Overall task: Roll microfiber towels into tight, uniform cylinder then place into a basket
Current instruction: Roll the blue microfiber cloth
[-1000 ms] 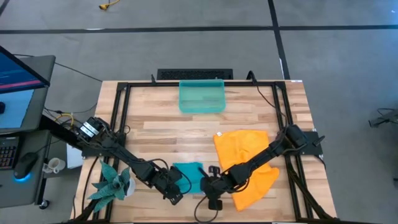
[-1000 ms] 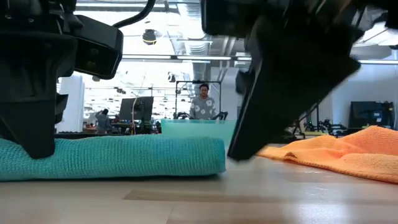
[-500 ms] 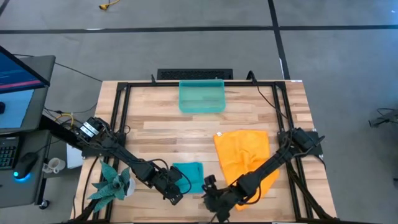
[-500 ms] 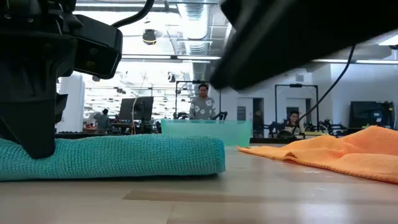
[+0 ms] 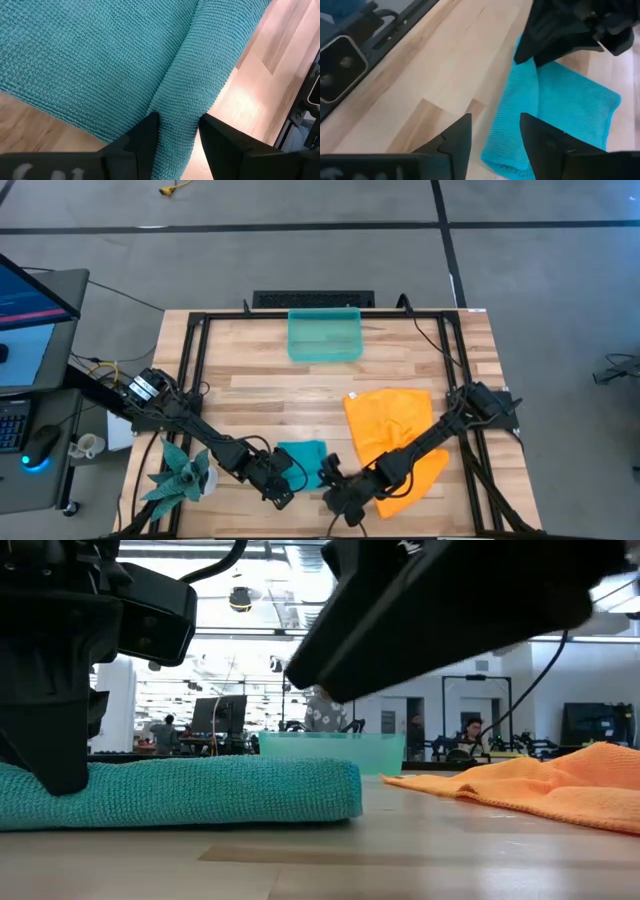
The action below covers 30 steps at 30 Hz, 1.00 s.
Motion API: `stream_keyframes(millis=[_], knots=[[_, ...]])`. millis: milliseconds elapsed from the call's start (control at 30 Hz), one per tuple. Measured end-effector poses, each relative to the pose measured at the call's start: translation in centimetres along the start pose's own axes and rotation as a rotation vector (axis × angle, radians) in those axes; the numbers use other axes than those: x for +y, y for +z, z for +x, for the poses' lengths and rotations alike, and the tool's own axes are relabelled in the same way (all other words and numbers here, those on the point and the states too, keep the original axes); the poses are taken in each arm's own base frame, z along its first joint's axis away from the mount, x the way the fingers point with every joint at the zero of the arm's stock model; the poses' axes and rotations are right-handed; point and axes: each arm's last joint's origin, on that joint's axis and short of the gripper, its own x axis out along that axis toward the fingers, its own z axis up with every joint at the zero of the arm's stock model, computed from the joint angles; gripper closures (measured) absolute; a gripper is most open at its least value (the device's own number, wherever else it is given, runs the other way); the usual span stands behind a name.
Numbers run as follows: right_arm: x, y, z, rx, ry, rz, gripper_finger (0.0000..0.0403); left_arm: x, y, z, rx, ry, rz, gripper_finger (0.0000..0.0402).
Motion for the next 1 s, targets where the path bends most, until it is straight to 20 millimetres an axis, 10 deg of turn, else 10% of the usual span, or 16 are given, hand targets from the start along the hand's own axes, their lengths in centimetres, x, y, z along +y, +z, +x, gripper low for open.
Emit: stream_keyframes(millis=[1000], knots=[[-1.5,-2.6,2.6,0.137,-0.030,0.178,0.0233,-0.2,0.1,0.0,-0.025,-0.015,0.044,0.0260]])
